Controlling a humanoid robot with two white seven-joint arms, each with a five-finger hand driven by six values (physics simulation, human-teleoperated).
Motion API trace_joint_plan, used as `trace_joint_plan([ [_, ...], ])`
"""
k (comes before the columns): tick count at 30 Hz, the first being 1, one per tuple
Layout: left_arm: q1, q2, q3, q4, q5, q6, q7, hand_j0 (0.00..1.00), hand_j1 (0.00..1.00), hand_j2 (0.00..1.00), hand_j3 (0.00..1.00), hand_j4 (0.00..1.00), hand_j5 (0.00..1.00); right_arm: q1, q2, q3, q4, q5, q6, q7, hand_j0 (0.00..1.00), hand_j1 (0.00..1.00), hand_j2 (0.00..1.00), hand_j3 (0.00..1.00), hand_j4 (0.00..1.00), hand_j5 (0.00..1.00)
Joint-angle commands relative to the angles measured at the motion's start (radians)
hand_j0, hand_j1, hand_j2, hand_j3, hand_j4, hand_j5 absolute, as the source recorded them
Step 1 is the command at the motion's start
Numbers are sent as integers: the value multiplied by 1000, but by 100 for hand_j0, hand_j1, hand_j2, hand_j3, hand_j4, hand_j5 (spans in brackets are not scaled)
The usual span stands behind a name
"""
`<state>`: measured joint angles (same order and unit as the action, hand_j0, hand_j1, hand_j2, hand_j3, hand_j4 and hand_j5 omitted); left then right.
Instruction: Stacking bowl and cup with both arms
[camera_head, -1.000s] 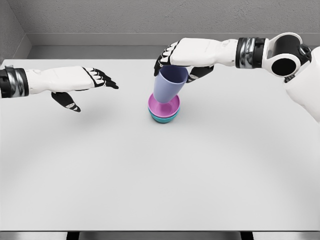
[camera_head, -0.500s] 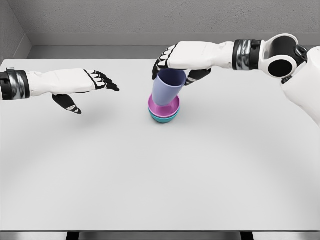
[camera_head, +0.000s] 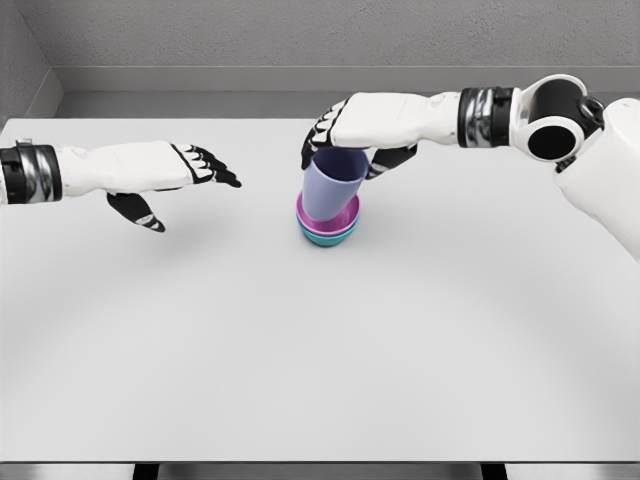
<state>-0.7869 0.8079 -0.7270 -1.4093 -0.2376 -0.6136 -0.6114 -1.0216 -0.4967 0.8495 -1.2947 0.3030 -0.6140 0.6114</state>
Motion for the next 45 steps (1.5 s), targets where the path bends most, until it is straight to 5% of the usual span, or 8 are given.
trace_joint_plan([
  [1,0,4,3,-8,6,3,0,100,100,100,100,100,100,0,1,8,2,-5,3,-1,71,71,71,71,71,71],
  [45,3,2,1,-13,4,3,0,100,100,100,100,100,100,0,3,10,49,1,3,-1,71,71,71,71,71,71],
])
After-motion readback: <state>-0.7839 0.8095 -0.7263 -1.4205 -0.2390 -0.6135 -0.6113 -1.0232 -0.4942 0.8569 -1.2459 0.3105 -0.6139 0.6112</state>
